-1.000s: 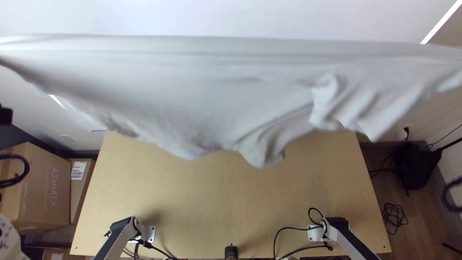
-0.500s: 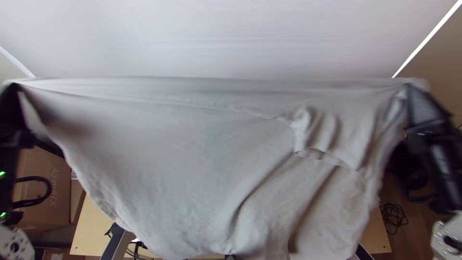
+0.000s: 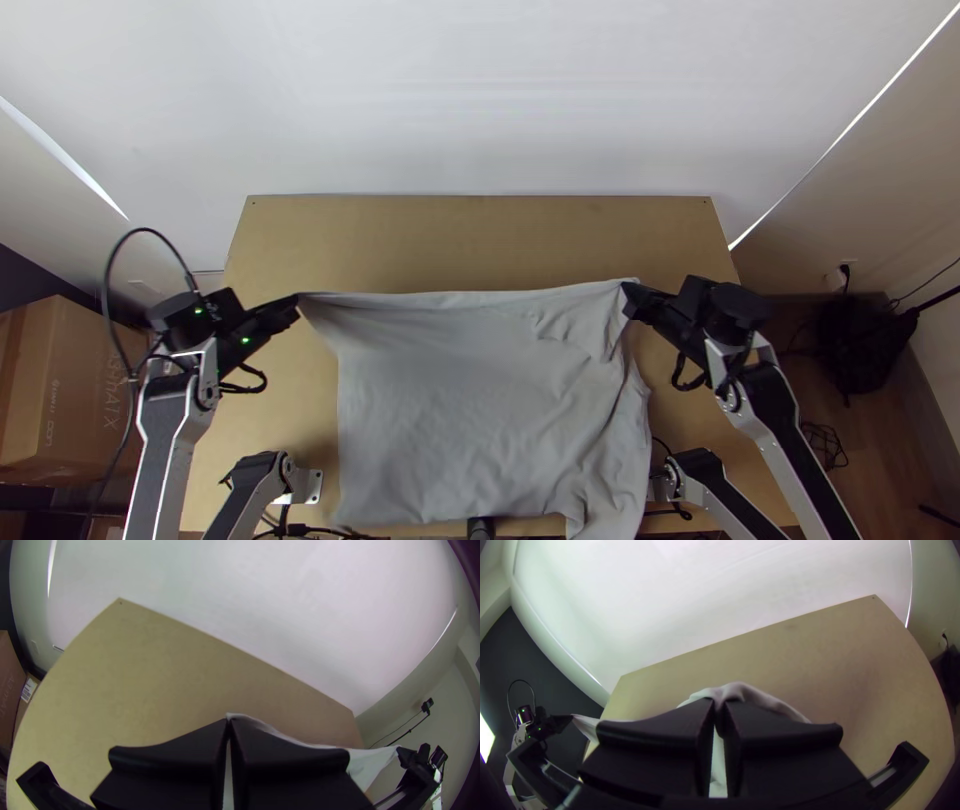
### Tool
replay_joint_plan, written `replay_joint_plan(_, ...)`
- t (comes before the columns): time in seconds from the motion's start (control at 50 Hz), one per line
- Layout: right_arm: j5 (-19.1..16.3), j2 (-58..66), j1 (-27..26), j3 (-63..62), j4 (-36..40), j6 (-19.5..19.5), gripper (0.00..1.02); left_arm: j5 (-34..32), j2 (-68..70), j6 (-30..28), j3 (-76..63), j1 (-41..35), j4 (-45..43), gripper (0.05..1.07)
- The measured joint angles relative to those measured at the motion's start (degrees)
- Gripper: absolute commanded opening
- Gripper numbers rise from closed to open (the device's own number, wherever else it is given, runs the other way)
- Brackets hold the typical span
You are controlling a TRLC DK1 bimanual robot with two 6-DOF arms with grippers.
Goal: Fold the t-shirt
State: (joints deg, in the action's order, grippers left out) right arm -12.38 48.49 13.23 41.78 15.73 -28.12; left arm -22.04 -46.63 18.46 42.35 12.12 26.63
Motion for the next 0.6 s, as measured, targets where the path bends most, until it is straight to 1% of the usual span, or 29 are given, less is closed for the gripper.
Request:
replay_joint_plan(0.1, 0.02, 5.51, -1.73, -0.72, -4.7, 0.0, 0.02, 0.24, -4.85, -0.5, -2.43, -1.09, -5.7, 0.08)
replay_joint_plan(0.32, 0.0, 21.14, -4.42, -0.55, -15.41, 0.02, 0.02, 2.16, -20.46, -1.18, -2.16, -2.89, -16.52, 0.08)
replay_joint_plan(0.48, -0.11, 32.2, -6.03, 2.67, -16.98, 0.11, 0.02, 3.04, -33.51, -2.05, 2.99, -3.02, -19.21, 0.08)
replay_joint_plan(0.6, -0.5, 38.36, -6.97, 6.47, -17.42, 1.11, 0.02, 3.1, -41.62, -2.67, 9.22, -2.86, -19.93, 0.08)
